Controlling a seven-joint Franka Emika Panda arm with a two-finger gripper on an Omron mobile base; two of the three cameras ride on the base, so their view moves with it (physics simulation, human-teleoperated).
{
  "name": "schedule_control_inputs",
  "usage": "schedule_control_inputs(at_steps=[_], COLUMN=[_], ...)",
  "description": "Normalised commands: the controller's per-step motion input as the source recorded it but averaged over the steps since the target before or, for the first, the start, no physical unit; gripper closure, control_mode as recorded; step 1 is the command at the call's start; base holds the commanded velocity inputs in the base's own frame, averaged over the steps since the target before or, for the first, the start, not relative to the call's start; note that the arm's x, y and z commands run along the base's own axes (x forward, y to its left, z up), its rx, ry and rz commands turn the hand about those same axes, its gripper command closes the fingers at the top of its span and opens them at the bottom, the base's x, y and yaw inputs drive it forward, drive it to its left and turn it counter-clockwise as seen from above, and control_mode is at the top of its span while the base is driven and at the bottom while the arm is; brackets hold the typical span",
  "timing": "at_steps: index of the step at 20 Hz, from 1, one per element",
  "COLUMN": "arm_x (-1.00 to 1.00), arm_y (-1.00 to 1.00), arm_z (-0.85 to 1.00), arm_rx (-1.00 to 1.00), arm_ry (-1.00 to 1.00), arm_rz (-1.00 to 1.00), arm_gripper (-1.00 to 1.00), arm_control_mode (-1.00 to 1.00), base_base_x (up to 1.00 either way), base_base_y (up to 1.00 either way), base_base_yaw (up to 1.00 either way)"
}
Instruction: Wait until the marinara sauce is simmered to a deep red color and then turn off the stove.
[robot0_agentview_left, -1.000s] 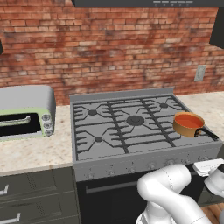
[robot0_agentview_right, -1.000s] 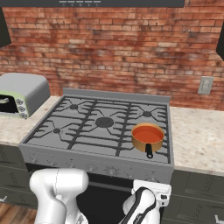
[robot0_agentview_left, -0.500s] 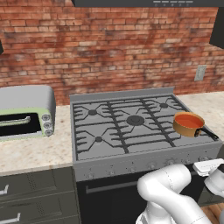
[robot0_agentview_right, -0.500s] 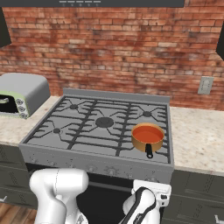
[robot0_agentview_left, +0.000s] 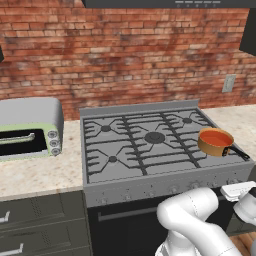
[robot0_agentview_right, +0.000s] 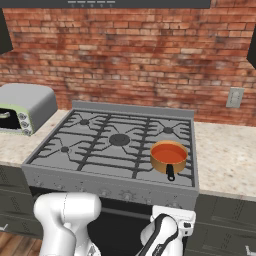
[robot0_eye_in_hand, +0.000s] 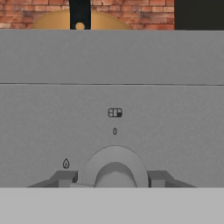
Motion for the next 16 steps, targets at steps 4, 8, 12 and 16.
schedule_control_inputs(at_steps=[4, 8, 12, 16], arm_x=[0.00, 0.00, 0.00, 0.00], arm_y=[0.00, 0.00, 0.00, 0.00], arm_z=[0.00, 0.00, 0.00, 0.00], arm_rx=[0.00, 0.00, 0.00, 0.00], arm_ry=[0.00, 0.00, 0.00, 0.00], arm_rz=[0.00, 0.00, 0.00, 0.00], arm_gripper=[1.00, 1.00, 1.00, 1.00], arm_control_mode=[-1.00, -1.00, -1.00, -1.00], base_base_x=[0.00, 0.00, 0.00, 0.00], base_base_y=[0.00, 0.00, 0.00, 0.00], base_base_yaw=[0.00, 0.00, 0.00, 0.00])
